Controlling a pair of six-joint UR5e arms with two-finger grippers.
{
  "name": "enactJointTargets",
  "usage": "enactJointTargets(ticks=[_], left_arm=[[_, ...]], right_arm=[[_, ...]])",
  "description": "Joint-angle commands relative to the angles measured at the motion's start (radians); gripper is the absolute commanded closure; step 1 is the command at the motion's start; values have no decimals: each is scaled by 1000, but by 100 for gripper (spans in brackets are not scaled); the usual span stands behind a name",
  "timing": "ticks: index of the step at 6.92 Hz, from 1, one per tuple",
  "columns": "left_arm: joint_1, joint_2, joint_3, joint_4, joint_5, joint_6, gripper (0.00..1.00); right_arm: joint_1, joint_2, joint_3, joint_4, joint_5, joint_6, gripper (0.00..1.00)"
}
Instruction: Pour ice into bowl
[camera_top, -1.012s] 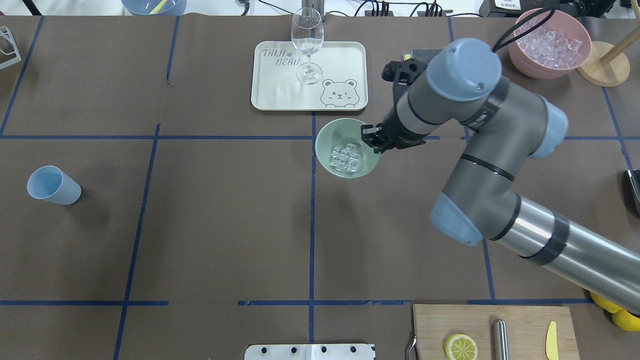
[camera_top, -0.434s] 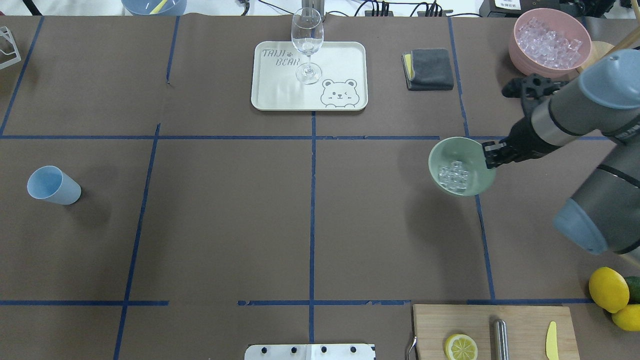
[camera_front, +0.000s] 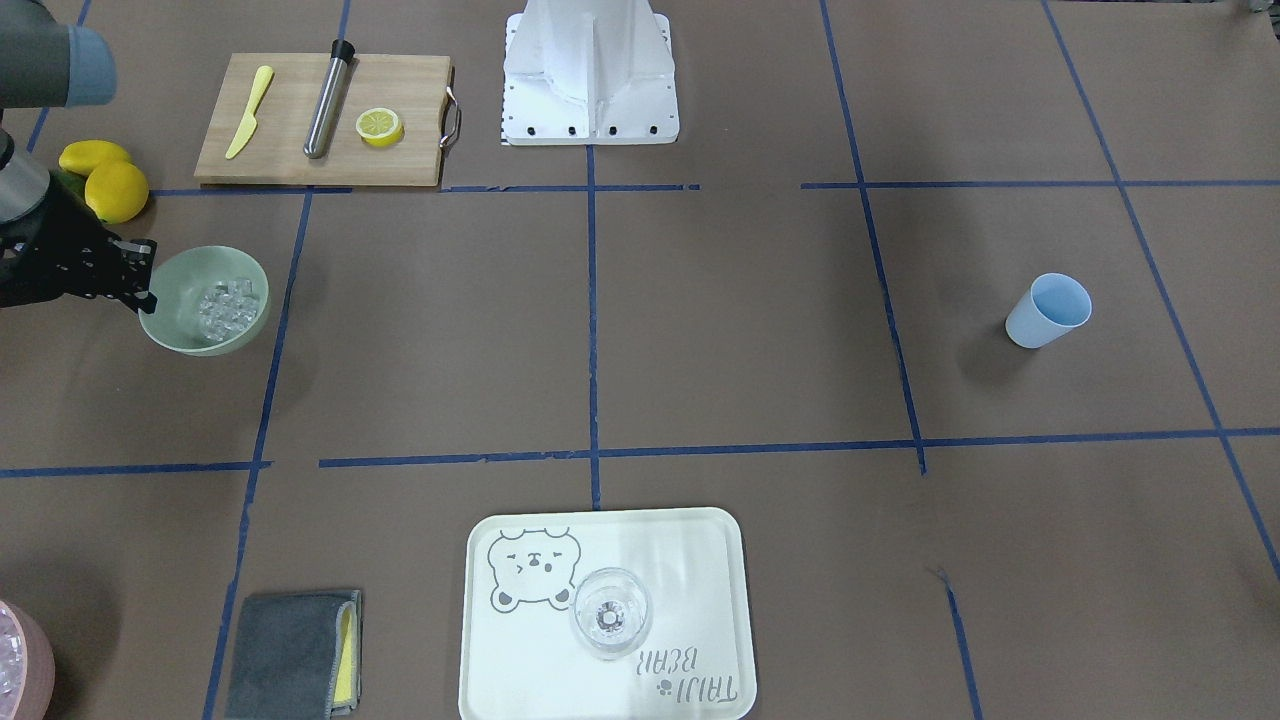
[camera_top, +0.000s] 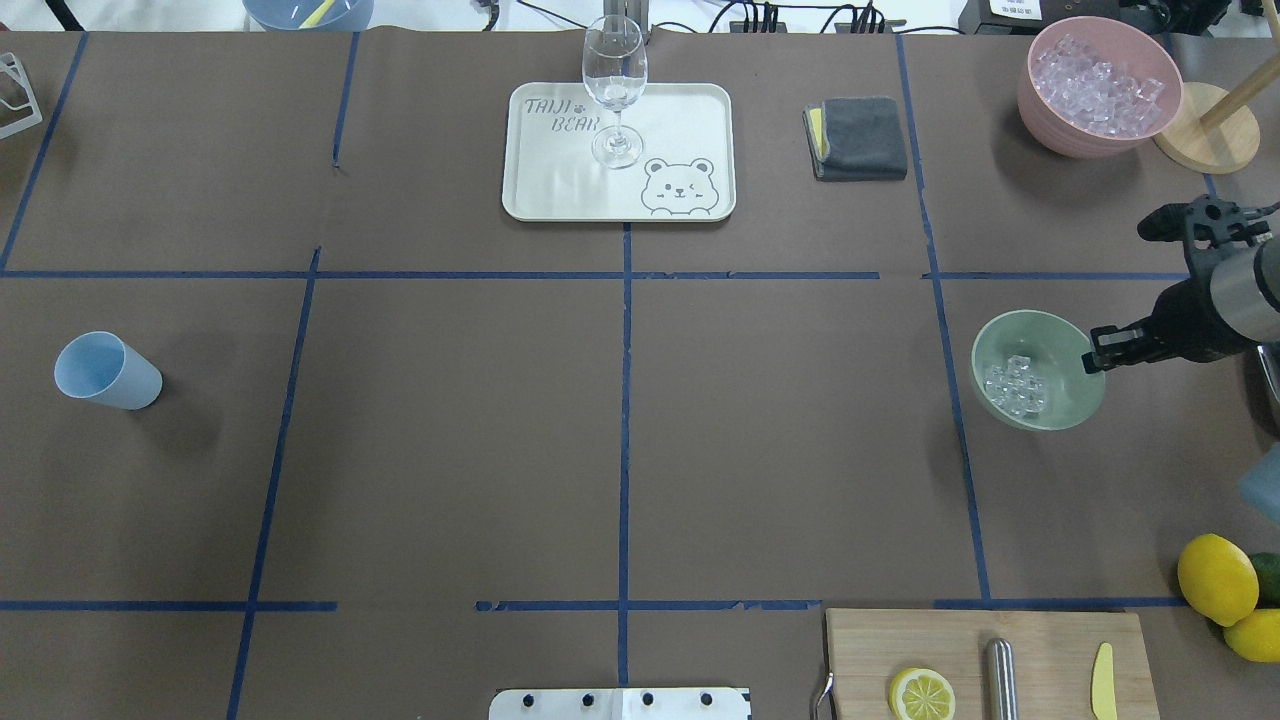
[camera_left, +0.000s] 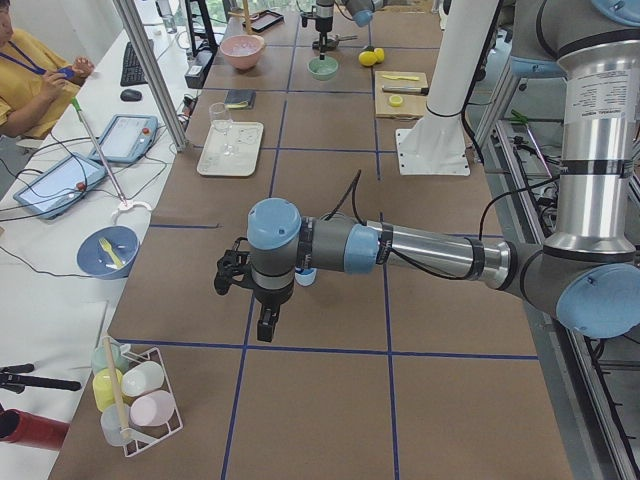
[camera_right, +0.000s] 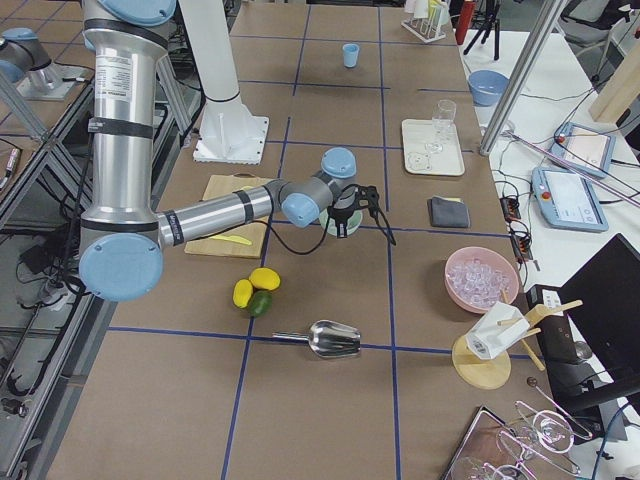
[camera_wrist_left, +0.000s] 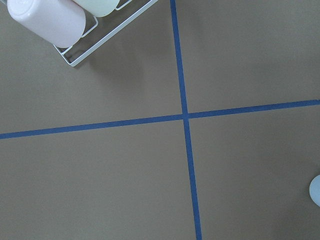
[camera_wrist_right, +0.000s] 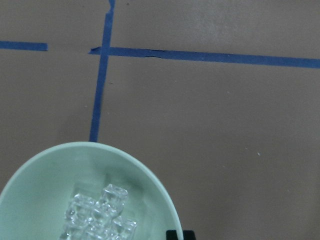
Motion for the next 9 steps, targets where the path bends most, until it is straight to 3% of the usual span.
enactJointTargets(ticks=[1, 3, 4, 5, 8, 9], left_arm=[[0, -1, -2, -2, 0, 0, 0], [0, -1, 7, -21, 0, 0, 0], [0, -1, 8, -28, 2, 0, 0], [0, -1, 9, -29, 2, 0, 0], [0, -1, 9, -28, 0, 0, 0], [0, -1, 9, -28, 0, 0, 0]], right_arm=[[40, -54, -140, 192, 33, -43, 100], [39, -53, -208, 259, 34, -45, 100], [39, -48, -210, 259, 37, -45, 75], [39, -42, -208, 259, 35, -43, 1], [150, -38, -181, 196, 70, -103, 0], [257, -36, -178, 65, 72, -322, 0]])
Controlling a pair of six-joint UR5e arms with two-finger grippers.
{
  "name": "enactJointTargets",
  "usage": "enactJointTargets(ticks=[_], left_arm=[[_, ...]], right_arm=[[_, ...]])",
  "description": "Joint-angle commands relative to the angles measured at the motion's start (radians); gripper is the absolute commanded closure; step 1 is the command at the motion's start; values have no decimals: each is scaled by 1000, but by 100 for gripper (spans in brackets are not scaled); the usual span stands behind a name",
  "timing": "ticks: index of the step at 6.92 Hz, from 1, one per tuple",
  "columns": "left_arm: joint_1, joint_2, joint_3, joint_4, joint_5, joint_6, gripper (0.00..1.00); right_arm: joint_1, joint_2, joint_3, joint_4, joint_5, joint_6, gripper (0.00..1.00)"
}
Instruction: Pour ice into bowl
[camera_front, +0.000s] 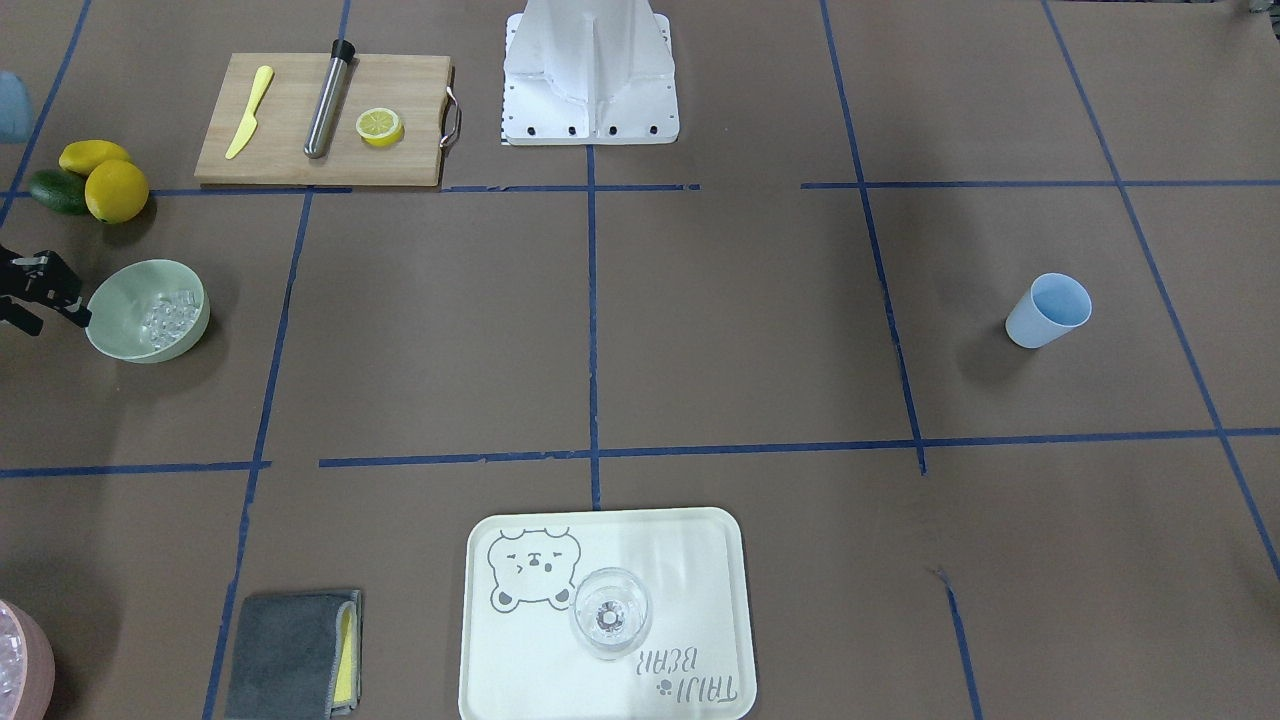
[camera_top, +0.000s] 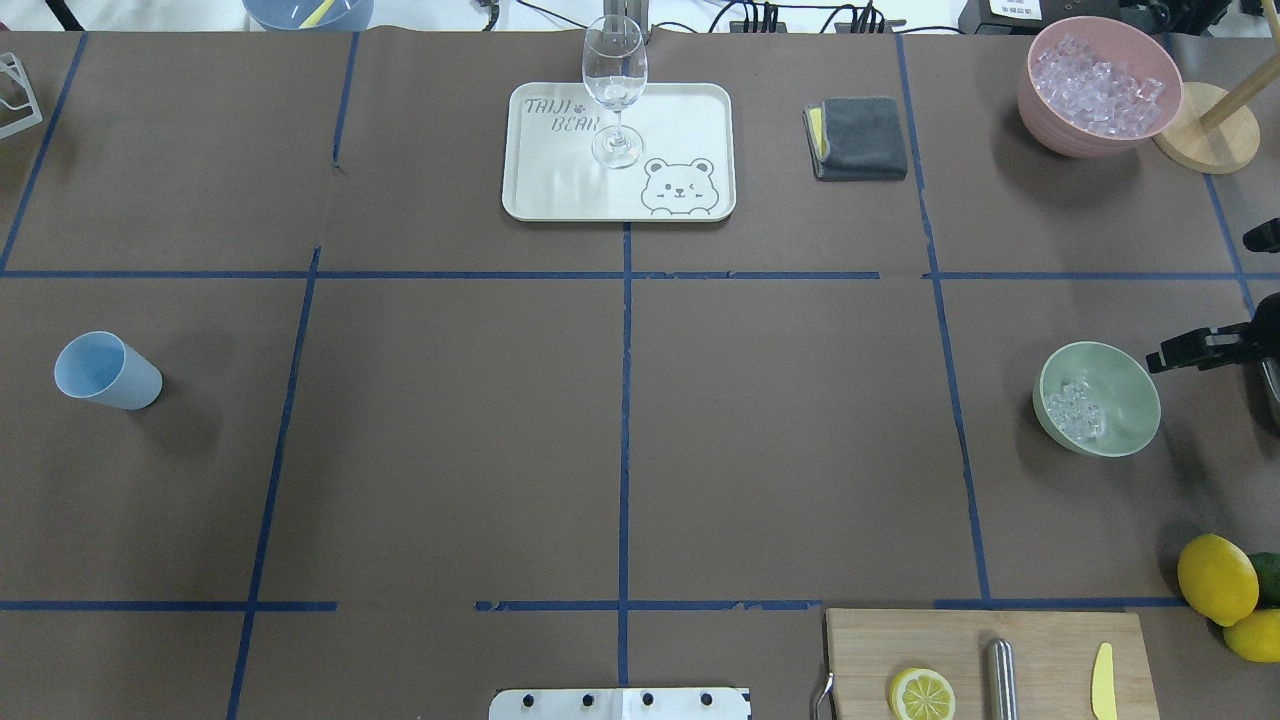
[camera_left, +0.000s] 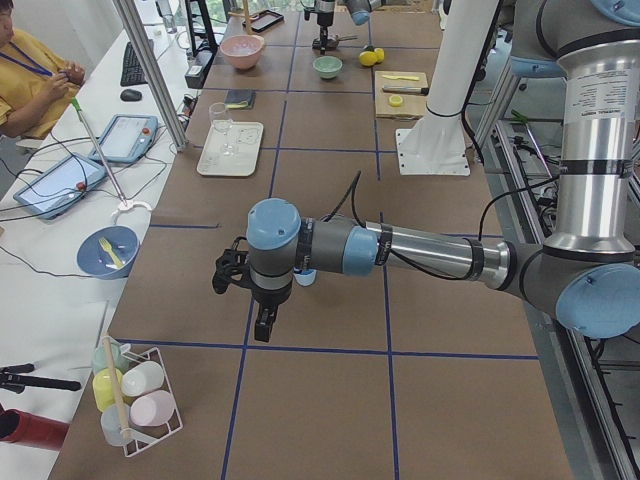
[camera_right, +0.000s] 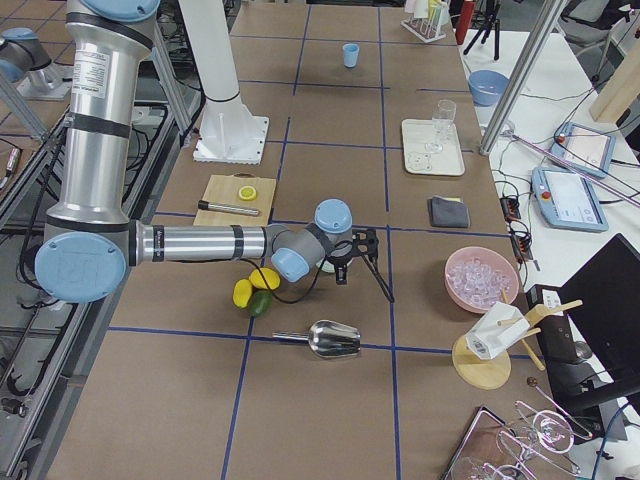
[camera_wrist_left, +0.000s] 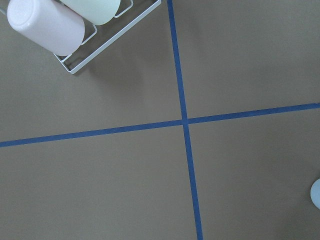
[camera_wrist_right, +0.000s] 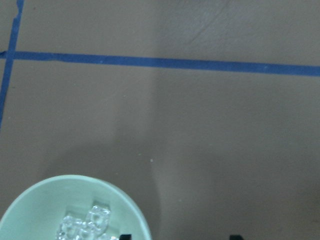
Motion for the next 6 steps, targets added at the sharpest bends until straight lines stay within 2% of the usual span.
enactJointTargets(ticks=[1, 2, 3, 6], left_arm=[[0, 2, 0, 0, 0, 0, 0], [0, 0, 2, 0, -5, 0, 0], [0, 0, 17, 0, -37, 0, 0], [3, -5, 26, 8, -42, 0, 0]], right_arm=[[232, 4, 8, -270, 7, -426, 0], [337, 10, 2, -445, 6, -656, 0], [432, 48, 12, -586, 4, -768, 0], [496, 36, 12, -696, -5, -783, 0]])
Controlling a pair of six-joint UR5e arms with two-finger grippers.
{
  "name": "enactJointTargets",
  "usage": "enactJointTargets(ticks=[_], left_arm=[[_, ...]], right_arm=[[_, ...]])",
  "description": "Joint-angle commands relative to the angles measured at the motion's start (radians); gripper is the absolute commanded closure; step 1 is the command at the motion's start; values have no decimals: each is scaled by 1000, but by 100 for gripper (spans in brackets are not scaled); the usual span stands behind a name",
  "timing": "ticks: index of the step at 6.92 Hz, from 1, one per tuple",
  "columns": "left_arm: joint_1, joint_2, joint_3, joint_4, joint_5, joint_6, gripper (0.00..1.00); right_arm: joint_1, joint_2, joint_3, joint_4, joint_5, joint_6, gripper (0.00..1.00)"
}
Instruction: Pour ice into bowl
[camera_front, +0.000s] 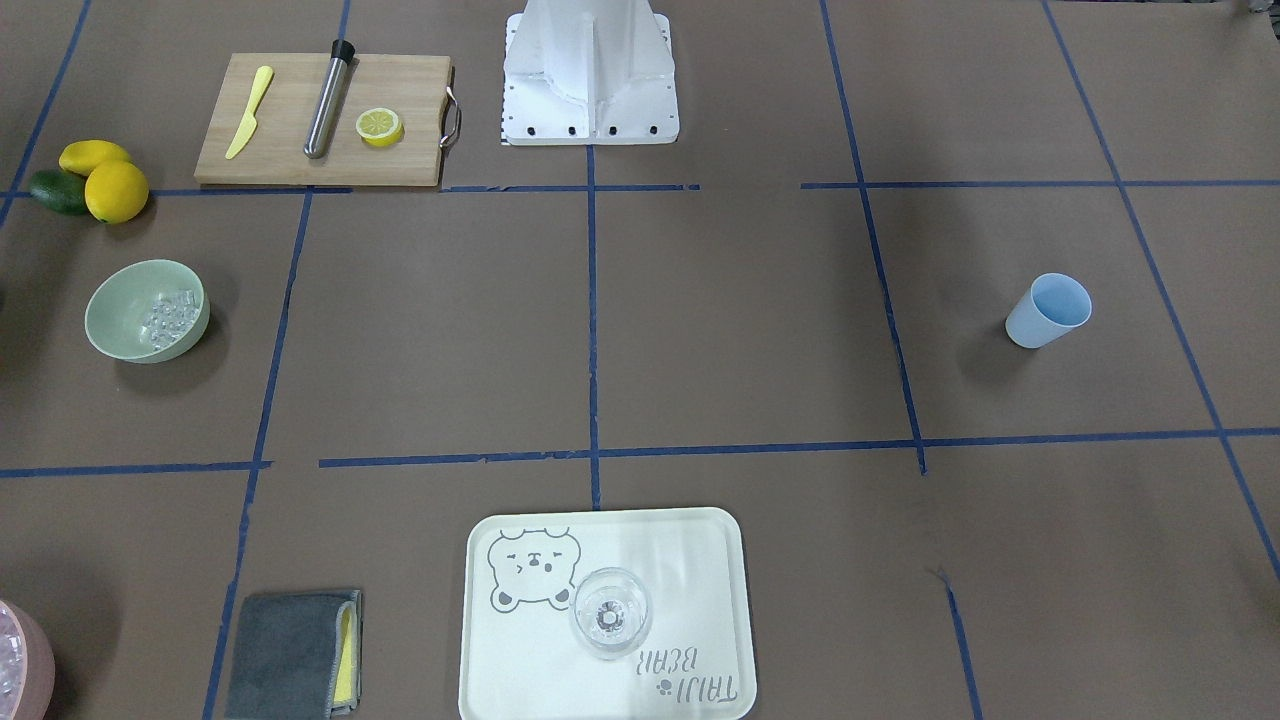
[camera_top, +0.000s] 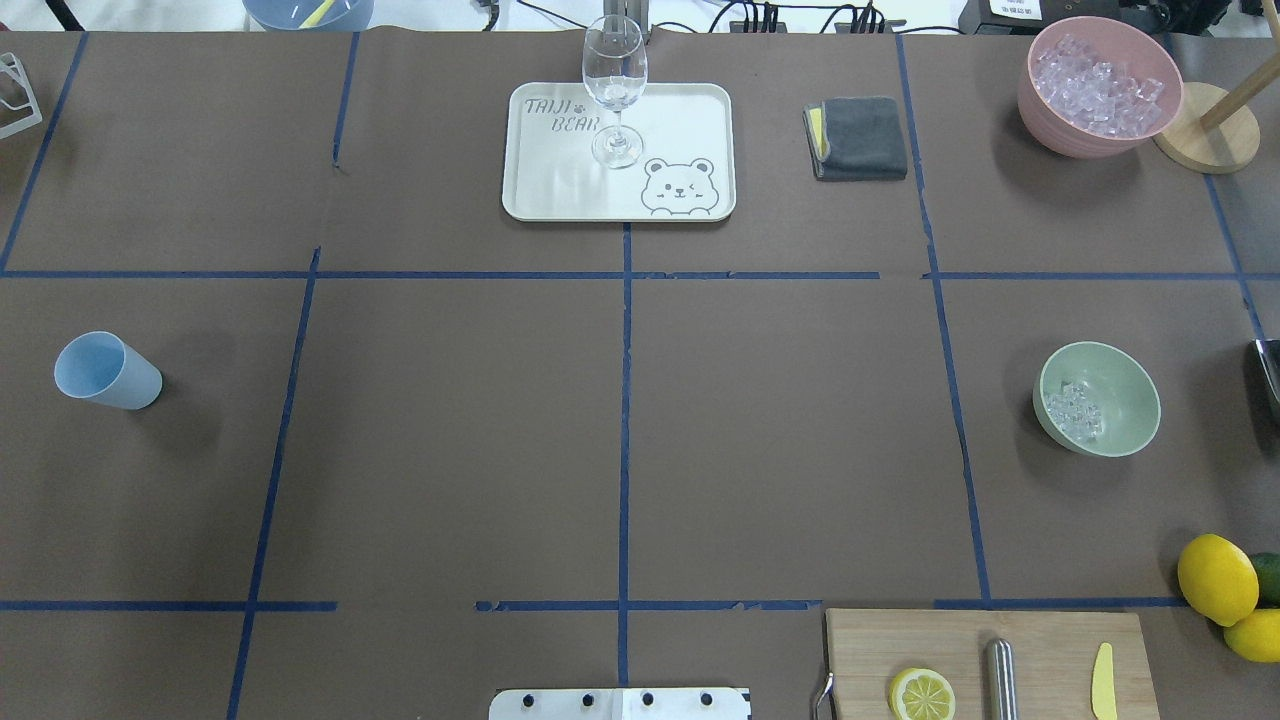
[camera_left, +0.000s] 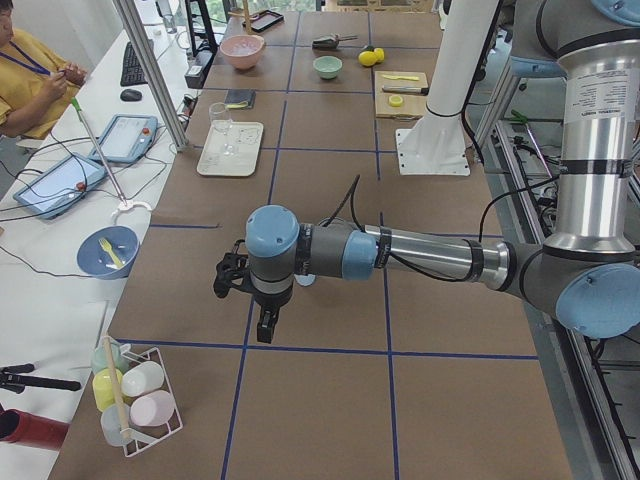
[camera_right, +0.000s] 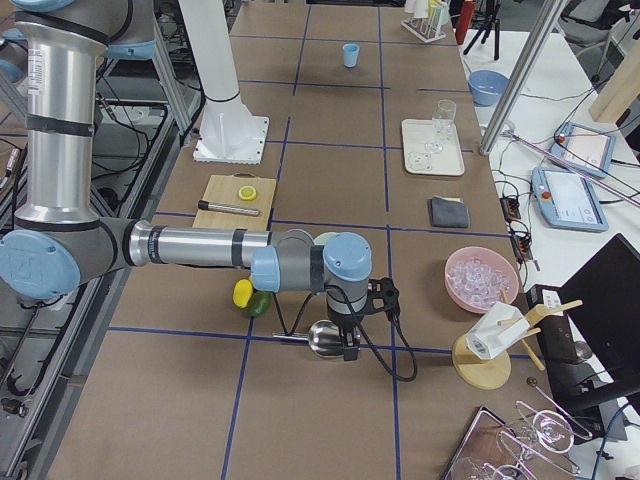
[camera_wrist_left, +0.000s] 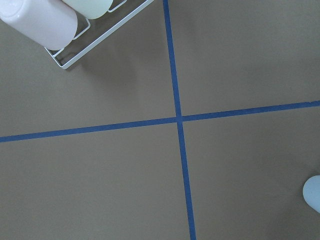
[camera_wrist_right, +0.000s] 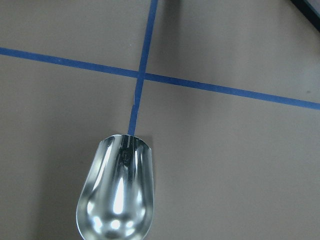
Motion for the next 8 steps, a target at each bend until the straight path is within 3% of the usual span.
enactJointTargets(ticks=[1, 2, 8], left_arm=[[2, 3, 6, 6, -1, 0, 0], [2, 6, 7, 6, -1, 0, 0], [5, 10, 36, 2, -2, 0, 0]], right_arm=[[24, -10, -5, -95, 49, -3, 0], [24, -14, -8, -86, 115, 5, 0], [7, 35, 1, -88, 100, -6, 0]])
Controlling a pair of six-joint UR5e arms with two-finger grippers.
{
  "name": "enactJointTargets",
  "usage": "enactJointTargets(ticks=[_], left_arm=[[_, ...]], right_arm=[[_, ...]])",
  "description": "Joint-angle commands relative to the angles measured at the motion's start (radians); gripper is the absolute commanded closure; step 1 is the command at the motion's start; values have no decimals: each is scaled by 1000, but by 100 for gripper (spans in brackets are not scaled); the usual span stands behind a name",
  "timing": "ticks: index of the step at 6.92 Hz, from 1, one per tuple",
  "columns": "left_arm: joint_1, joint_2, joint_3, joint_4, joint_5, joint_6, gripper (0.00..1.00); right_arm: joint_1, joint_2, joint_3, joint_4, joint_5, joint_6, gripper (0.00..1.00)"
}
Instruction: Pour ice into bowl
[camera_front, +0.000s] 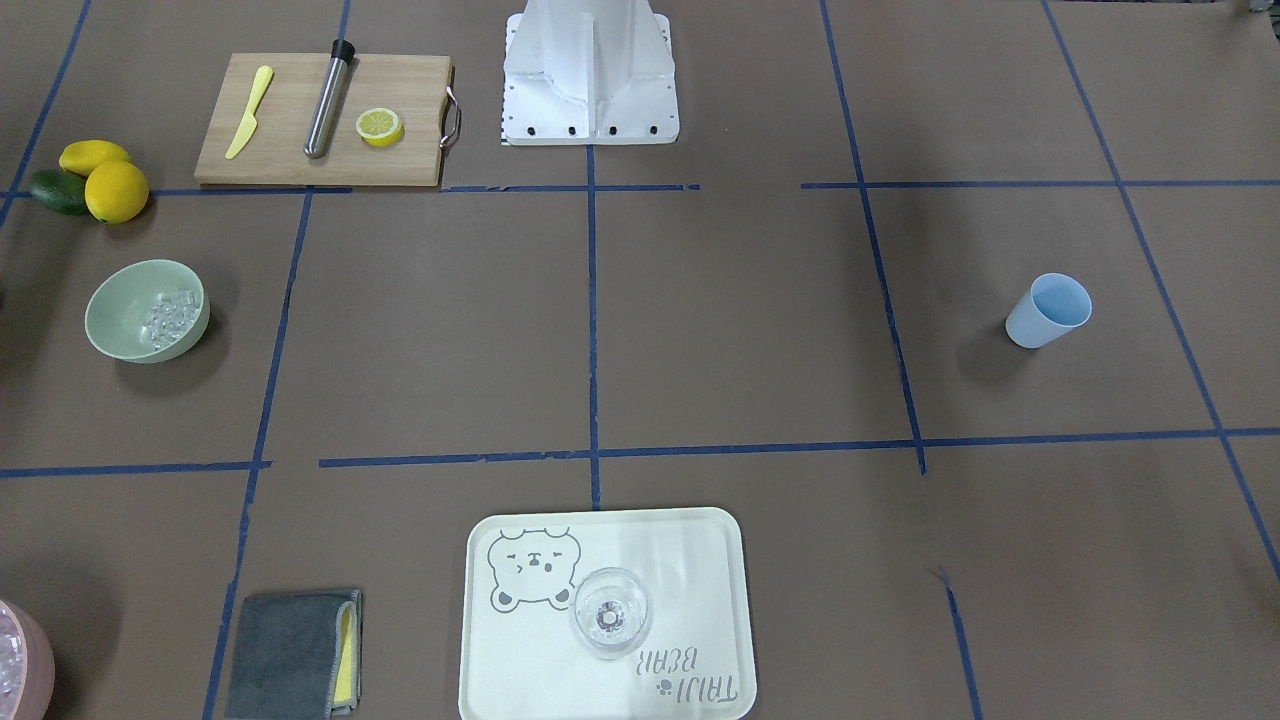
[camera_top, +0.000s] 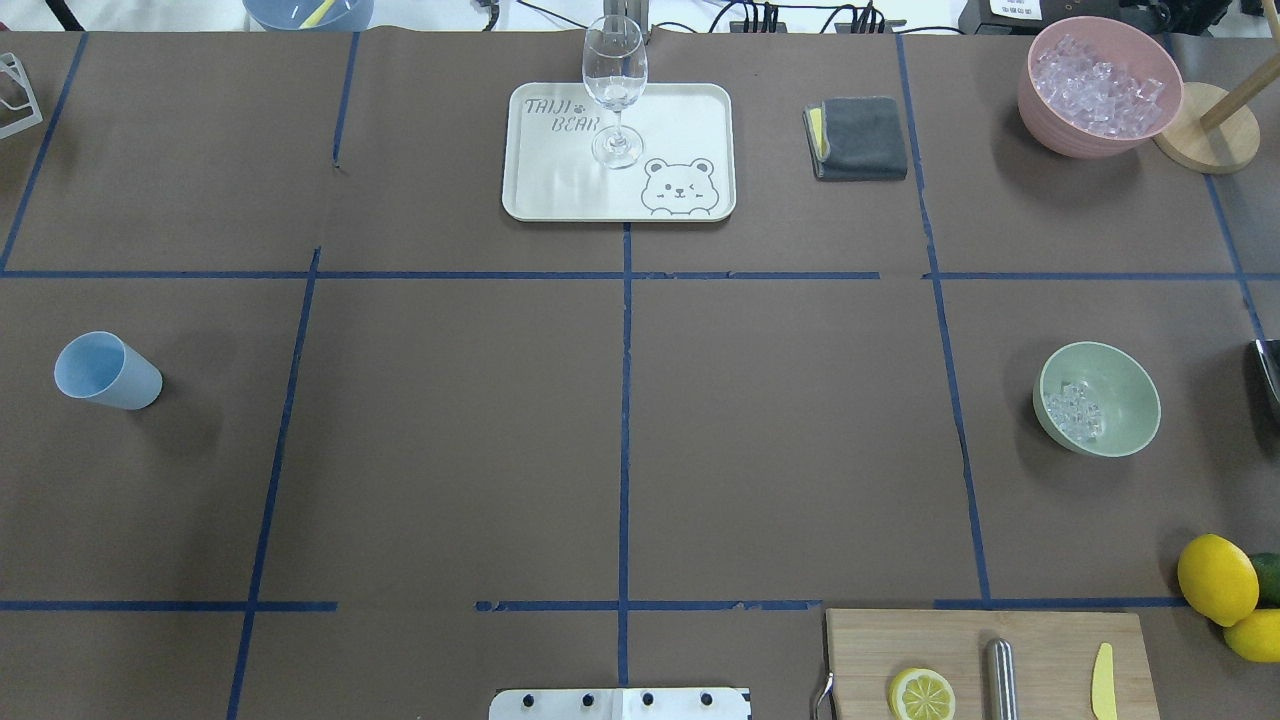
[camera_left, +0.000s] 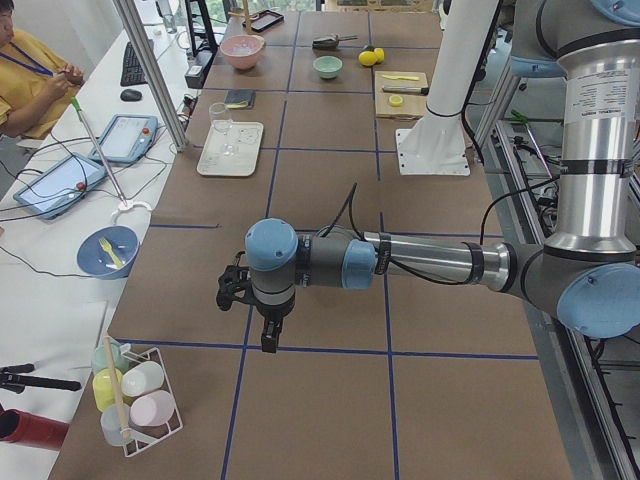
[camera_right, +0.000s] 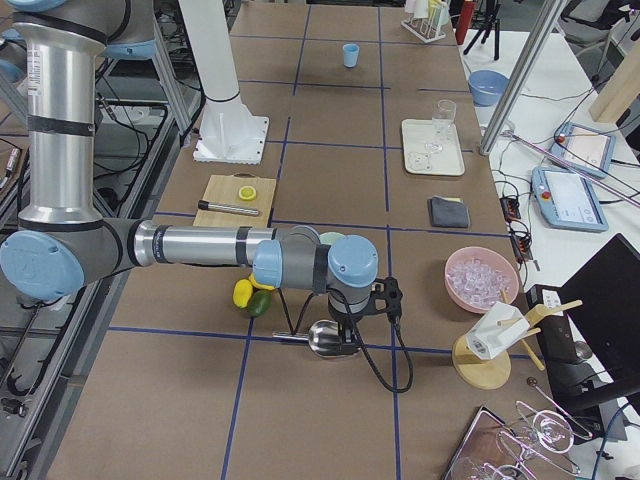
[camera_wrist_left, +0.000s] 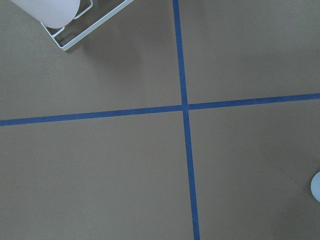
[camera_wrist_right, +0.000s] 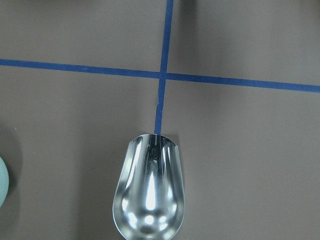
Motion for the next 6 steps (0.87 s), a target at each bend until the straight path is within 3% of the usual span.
enactJointTargets(ticks=[1, 6], left_arm=[[1, 2, 2, -4, -2, 2, 0], [3, 1, 2, -5, -25, 2, 0]], right_arm=[[-10, -6, 0, 3, -2, -5, 0], [-11, -10, -7, 5, 3, 4, 0]])
